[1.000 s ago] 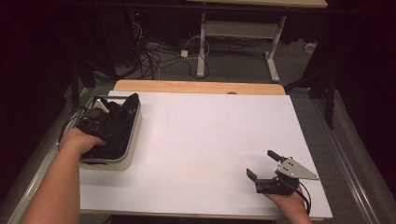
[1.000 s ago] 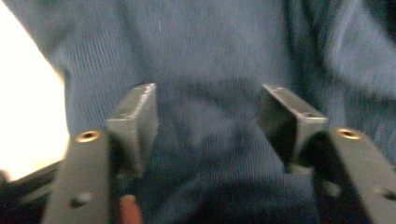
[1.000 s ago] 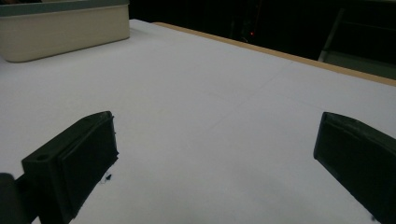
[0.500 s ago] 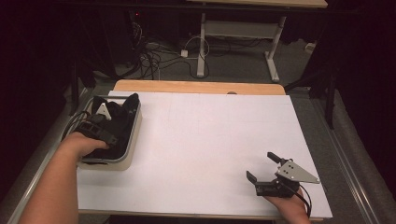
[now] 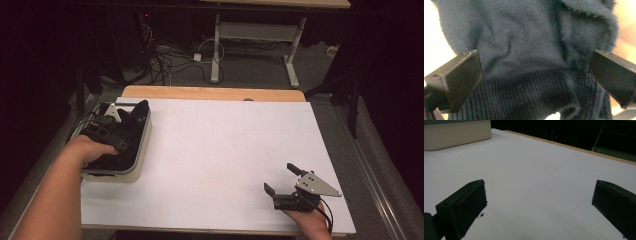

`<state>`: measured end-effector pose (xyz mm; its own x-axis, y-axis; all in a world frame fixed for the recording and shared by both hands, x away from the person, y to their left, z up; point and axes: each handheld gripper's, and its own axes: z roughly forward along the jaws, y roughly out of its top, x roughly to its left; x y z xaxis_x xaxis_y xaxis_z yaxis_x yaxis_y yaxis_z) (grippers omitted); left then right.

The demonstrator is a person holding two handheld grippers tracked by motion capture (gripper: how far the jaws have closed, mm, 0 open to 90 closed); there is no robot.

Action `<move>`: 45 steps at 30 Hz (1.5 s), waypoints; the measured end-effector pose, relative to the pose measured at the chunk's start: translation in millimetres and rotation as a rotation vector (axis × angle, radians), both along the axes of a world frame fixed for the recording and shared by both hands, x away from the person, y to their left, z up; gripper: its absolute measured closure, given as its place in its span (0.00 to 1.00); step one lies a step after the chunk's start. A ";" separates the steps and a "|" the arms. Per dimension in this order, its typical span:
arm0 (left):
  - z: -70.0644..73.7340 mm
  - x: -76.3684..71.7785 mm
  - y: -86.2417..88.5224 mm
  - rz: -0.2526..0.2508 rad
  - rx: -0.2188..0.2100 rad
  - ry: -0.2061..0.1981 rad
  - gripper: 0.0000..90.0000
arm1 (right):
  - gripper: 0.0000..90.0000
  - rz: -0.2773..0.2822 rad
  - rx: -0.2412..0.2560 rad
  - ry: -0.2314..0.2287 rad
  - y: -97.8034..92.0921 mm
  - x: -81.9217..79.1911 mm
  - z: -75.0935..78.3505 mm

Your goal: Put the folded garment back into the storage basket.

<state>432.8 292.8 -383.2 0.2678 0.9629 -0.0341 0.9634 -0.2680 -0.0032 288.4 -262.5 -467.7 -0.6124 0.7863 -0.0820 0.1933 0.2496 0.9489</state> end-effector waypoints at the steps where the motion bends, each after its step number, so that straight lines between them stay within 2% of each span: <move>1: 4.2 -0.4 -1.8 0.001 -0.001 -0.008 0.00 | 0.00 0.000 0.001 0.000 -0.3 -0.1 -0.1; 6: 25.5 -2.9 -17.1 -0.020 -0.009 -0.028 0.00 | 0.00 -0.007 -0.001 0.000 -1.5 -0.8 -0.1; 13: 44.6 -2.8 -52.0 -0.078 -0.005 -0.035 0.00 | 0.00 -0.020 -0.004 0.003 -3.2 -1.8 -0.2; 19: 47.6 0.6 -85.6 -0.138 -0.011 -0.037 0.00 | 0.00 -0.028 -0.005 0.005 -5.4 -1.9 -1.1; 22: 45.3 2.2 -94.0 -0.152 -0.023 -0.033 0.00 | 0.00 -0.026 -0.006 0.004 -5.9 -2.0 -1.4; 23: 41.0 3.8 -103.6 -0.169 -0.032 -0.029 0.00 | 0.00 -0.027 -0.006 0.004 -6.2 -2.2 -1.5; 28: 25.2 5.9 -126.6 -0.225 -0.052 -0.014 0.00 | 0.00 -0.030 -0.010 0.005 -7.7 -3.2 -2.1; 35: -4.7 7.9 -149.1 -0.288 -0.065 -0.003 0.00 | 0.00 -0.031 -0.017 0.006 -7.4 -4.9 -2.8; 39: -20.6 8.0 -158.6 -0.325 -0.075 -0.010 0.00 | 0.00 -0.034 -0.019 0.007 -8.0 -5.3 -2.7; 45: -38.7 4.2 -168.9 -0.360 -0.096 -0.042 0.00 | 0.00 -0.037 -0.021 0.011 -7.9 -5.6 -3.1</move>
<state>437.0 123.9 -421.8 0.5921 0.7994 -0.1017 0.8059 -0.5872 0.0760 282.8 -270.4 -470.8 -0.5841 0.8064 -0.0926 0.2129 0.2623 0.9412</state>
